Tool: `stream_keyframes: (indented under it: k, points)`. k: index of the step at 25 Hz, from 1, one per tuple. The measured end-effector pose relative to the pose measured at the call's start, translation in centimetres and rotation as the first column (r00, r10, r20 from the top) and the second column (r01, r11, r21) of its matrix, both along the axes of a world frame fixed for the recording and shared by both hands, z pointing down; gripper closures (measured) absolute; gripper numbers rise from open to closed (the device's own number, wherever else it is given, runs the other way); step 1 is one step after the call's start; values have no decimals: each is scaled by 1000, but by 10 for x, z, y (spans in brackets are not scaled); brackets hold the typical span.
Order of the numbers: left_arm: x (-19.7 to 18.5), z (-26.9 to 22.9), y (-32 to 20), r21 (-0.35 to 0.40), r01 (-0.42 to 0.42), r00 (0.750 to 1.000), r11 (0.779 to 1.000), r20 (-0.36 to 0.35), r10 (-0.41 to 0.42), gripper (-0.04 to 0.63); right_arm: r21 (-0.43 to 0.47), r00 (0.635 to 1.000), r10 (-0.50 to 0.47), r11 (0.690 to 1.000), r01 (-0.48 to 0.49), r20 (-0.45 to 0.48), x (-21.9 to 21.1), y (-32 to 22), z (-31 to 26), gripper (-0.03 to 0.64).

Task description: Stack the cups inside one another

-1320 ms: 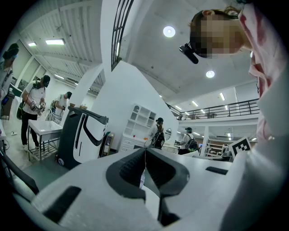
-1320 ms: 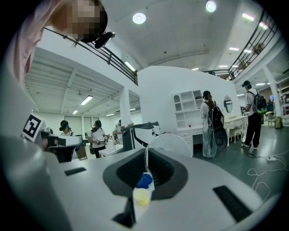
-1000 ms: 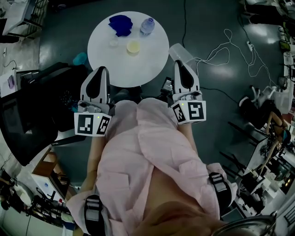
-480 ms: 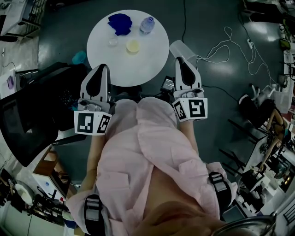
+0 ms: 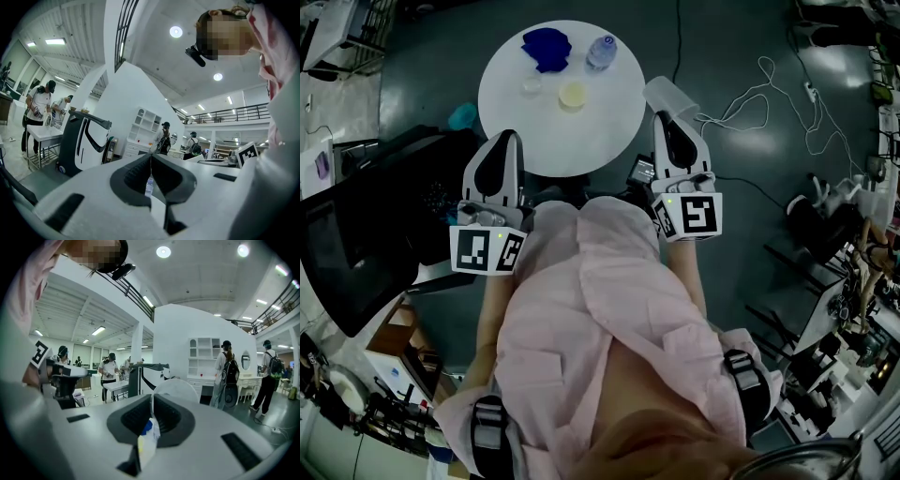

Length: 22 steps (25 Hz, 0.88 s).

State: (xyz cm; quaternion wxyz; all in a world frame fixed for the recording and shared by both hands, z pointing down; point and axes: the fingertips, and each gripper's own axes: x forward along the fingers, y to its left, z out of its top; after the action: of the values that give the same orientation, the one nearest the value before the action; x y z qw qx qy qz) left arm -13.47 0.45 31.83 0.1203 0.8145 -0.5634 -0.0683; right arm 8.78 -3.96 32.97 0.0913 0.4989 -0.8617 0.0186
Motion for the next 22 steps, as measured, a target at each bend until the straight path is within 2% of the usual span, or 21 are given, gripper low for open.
stream_keyframes:
  k: [9,15,22]
  points:
    - [-3,2,-10,-2,-1,1000,1000,-2,1,575,19,991,-82,996,84,-107,-22,-15,4,581]
    - [-6,2,-19,-6,0,1000,1000,-7,0,575,-3,979,-140,990,142,-145,-42,-23,8,581]
    - [-12,5,-29,-12,4,1000,1000,-12,-4,575,-49,950,-216,976,211,-226,-61,-32,29,581]
